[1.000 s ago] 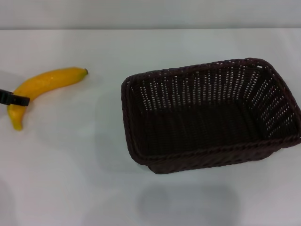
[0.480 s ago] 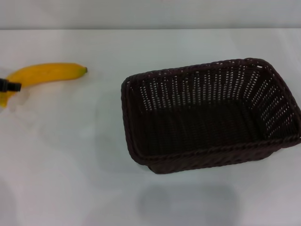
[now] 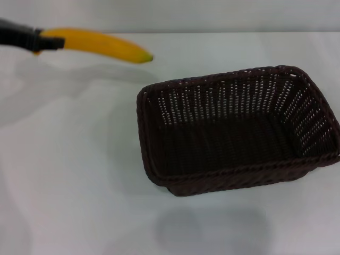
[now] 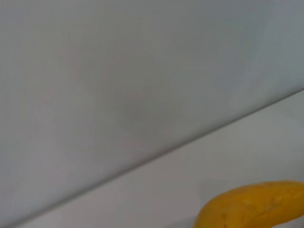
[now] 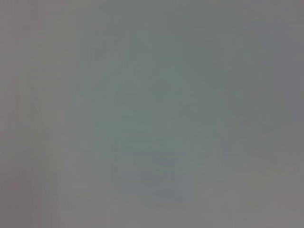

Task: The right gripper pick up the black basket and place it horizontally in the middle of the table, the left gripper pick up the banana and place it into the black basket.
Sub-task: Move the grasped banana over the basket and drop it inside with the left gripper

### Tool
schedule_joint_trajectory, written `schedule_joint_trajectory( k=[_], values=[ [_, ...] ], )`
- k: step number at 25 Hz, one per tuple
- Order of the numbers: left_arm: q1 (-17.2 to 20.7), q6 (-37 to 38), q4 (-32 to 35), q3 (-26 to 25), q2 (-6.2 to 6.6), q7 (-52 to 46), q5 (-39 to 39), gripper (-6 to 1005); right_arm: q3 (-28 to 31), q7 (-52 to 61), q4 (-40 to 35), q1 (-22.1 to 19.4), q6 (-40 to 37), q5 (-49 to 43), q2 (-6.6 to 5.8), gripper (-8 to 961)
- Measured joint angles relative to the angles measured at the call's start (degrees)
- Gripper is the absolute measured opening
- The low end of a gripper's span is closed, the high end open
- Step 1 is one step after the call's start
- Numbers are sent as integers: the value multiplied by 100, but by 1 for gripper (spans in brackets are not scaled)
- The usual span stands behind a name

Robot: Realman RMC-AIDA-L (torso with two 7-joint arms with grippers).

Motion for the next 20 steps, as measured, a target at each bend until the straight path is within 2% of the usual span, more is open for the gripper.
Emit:
schedule_joint_trajectory(
  k=[3,8,10,14,20],
  values=[
    [-15,-291,558,268,-48,-206,-245,465,40,-12,1,-10,46,0,-3,869],
    [-32,-559,1461,816,-66,-642,-662,477,54,-23,-6,-43,119,-1,-14,869],
    [-105,-701,1621,1007,-52,-779,-971,489,54,-28,-12,-50,141,-1,-15,869],
    [-421,-1184,1483,1264,3,-994,-1521,512,58,-91,-19,-94,242,0,-17,869],
    [-920,-1428,824,1709,-84,-1369,-1553,547,65,-160,-20,-152,380,125,-30,870]
  ],
)
